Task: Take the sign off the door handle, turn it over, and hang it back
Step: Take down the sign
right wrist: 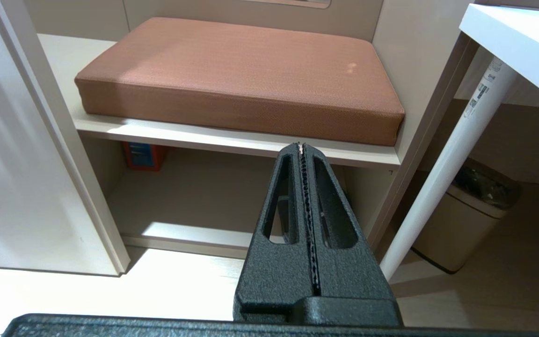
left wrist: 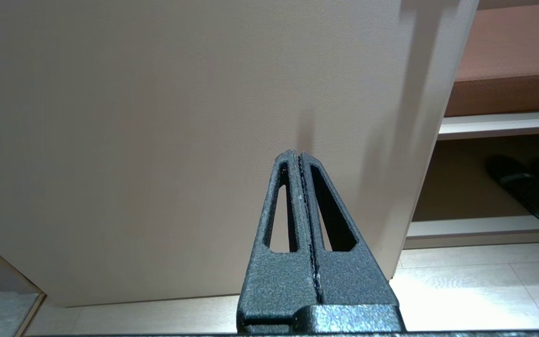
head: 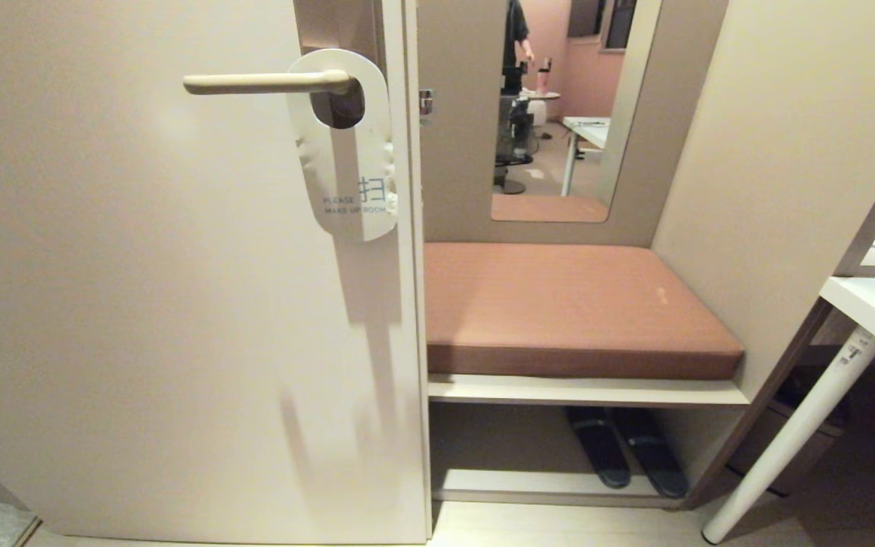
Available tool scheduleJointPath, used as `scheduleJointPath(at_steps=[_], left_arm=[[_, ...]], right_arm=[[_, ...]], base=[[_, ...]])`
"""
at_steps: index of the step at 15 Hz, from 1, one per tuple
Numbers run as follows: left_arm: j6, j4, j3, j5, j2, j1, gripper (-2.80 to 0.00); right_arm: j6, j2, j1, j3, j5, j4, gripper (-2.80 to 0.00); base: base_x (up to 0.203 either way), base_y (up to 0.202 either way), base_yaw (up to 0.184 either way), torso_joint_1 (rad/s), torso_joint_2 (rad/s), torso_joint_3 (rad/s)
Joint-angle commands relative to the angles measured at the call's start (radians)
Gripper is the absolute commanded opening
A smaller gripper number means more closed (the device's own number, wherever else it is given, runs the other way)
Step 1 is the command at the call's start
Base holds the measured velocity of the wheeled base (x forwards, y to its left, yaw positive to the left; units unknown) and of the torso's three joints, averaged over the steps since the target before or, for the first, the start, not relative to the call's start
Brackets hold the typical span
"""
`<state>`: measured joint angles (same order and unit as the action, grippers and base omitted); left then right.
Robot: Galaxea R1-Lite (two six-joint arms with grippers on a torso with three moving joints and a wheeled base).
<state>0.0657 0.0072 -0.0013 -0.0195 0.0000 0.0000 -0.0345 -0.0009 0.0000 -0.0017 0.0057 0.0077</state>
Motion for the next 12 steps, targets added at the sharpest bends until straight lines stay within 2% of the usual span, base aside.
scheduleJointPath(at_steps=[1,12], left_arm=[[0.000,0.000,0.000,0.001,0.000,0.000,-2.80],[0.000,0.000,0.000,0.000,0.000,0.000,-2.80]], right_arm=[[-0.001,0.001,0.000,0.000,0.000,0.000,-2.80],[-0.001,0.001,0.000,0.002,0.000,0.000,-2.80]], base=[[0.000,0.000,0.000,0.000,0.00,0.000],[0.000,0.000,0.000,0.000,0.00,0.000]])
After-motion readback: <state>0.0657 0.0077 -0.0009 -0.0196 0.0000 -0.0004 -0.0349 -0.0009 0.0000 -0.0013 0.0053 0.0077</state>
